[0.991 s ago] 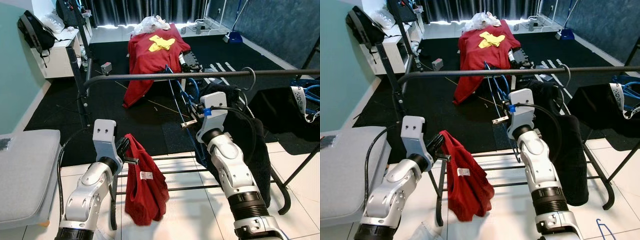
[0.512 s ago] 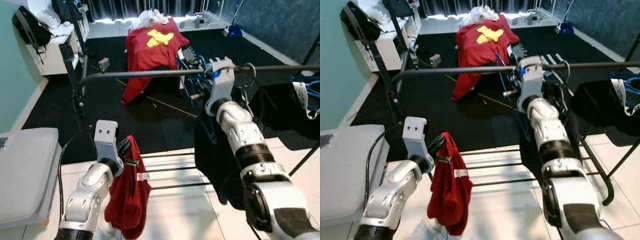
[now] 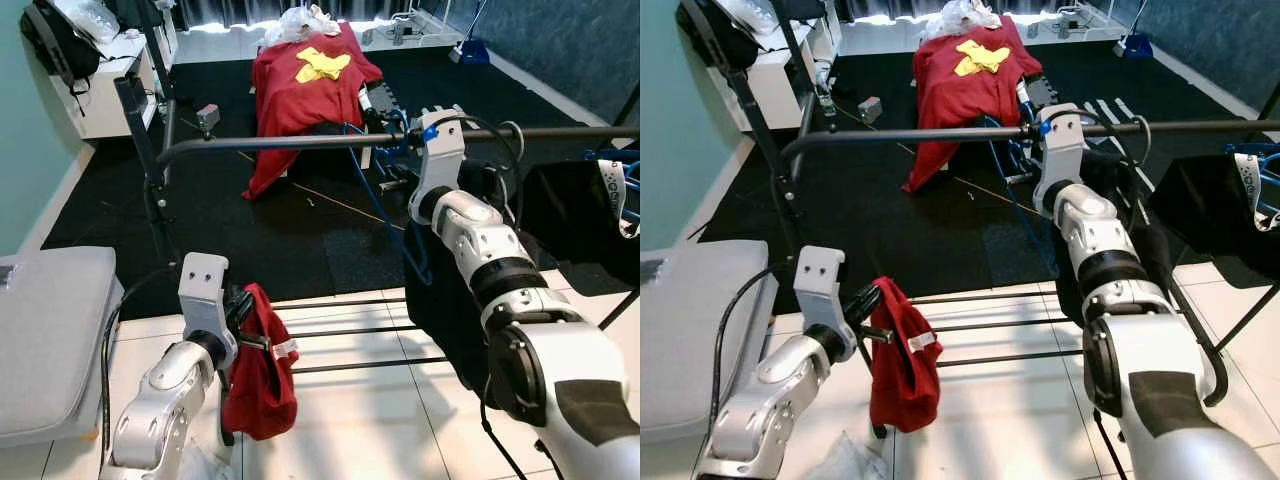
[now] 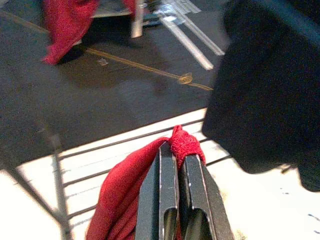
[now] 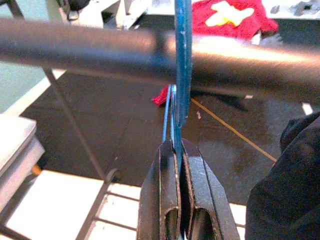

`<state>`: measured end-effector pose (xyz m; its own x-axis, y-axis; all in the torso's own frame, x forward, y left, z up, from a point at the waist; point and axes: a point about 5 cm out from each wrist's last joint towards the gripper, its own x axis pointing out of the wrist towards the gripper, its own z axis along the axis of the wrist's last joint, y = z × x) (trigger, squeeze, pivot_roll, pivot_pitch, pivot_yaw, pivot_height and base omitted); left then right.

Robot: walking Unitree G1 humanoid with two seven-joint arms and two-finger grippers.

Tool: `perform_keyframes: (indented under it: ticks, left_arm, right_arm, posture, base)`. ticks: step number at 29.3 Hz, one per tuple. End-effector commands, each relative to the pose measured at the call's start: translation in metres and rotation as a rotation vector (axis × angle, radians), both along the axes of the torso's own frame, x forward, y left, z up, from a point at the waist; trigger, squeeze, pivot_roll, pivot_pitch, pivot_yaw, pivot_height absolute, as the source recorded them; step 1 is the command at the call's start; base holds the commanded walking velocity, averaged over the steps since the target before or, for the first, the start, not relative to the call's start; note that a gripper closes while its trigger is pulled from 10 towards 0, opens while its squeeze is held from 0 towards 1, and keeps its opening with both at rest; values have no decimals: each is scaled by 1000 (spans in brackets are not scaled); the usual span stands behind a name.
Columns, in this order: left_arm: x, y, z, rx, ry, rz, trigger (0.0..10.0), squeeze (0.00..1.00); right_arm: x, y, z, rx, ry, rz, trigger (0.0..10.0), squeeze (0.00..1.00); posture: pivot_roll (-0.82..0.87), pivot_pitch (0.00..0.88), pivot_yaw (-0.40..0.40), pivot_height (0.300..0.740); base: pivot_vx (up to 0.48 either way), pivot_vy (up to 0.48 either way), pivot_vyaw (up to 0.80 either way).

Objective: Hang hanger

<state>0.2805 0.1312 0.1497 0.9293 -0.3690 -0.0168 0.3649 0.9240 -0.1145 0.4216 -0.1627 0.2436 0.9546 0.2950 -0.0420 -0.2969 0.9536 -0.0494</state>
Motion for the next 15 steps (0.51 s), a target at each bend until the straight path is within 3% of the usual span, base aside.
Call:
perform_keyframes:
  ticks: [1,5,15]
  left_arm:
    - [-8,-9,15,-44,-80,-119,10000,0]
    - [-18,-22,35,-130,-175,-236,10000,0]
    - [-22,-28,41,-126,-213,-302,10000,0]
  right_arm:
    - [1,-1,3,18,-4,-2,10000,0]
    - [1,-4,1,37,4,-13,10000,0]
    - [1,-11,0,63,11,-36,10000,0]
  posture:
    - [122,123,18,740]
    - [124,126,21,740]
    - [123,122,18,740]
  base:
    - [0,0,0]
    - [0,0,0]
    - [0,0,0]
